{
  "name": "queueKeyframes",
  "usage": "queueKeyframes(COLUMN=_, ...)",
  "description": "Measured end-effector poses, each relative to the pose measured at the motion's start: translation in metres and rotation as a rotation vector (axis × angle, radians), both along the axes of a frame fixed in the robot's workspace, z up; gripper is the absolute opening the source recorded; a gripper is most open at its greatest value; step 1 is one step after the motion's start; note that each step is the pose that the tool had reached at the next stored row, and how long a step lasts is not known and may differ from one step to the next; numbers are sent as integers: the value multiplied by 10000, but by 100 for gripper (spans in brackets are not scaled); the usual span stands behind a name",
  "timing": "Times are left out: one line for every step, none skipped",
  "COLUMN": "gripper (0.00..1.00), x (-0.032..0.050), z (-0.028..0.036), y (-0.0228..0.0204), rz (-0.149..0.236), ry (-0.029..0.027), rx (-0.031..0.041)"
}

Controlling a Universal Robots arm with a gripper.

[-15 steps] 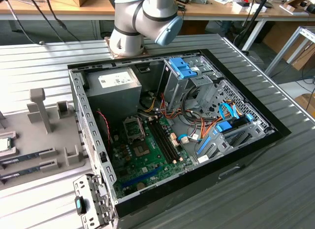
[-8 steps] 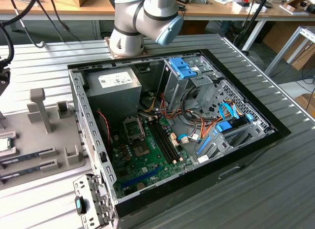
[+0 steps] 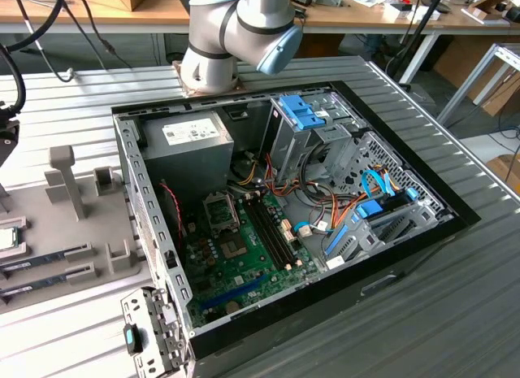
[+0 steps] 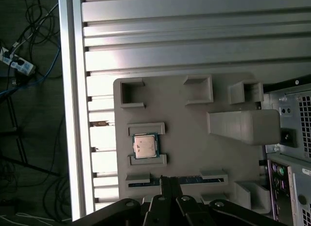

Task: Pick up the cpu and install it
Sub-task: 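Reach for the cpu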

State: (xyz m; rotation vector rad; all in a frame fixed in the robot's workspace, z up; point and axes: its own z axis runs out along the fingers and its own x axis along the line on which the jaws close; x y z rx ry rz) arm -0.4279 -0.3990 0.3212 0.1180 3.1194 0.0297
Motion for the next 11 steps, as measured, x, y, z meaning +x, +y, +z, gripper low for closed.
queueKeyframes(gripper=11, x=0, z=0, y=0, rz=0, ry=0, rx=0)
queueKeyframes(gripper=11, x=0, z=-1, y=0, rz=0, ry=0, rx=0)
queueKeyframes(gripper=11, x=0, z=-1, y=0, rz=0, ry=0, rx=0)
queueKeyframes(gripper=11, x=0, z=-1, y=0, rz=0, ry=0, rx=0)
queueKeyframes(gripper=11, x=0, z=-1, y=0, rz=0, ry=0, rx=0)
queueKeyframes(gripper=11, x=0, z=-1, y=0, rz=0, ry=0, rx=0)
queueKeyframes(gripper=11, x=0, z=-1, y=0, rz=0, ry=0, rx=0)
queueKeyframes(gripper=11, x=0, z=-1, y=0, rz=0, ry=0, rx=0)
queueKeyframes(gripper=11, x=0, z=-2, y=0, rz=0, ry=0, rx=0)
queueKeyframes(gripper=11, x=0, z=-2, y=0, rz=0, ry=0, rx=0)
queueKeyframes(gripper=11, x=0, z=-2, y=0, rz=0, ry=-1, rx=0)
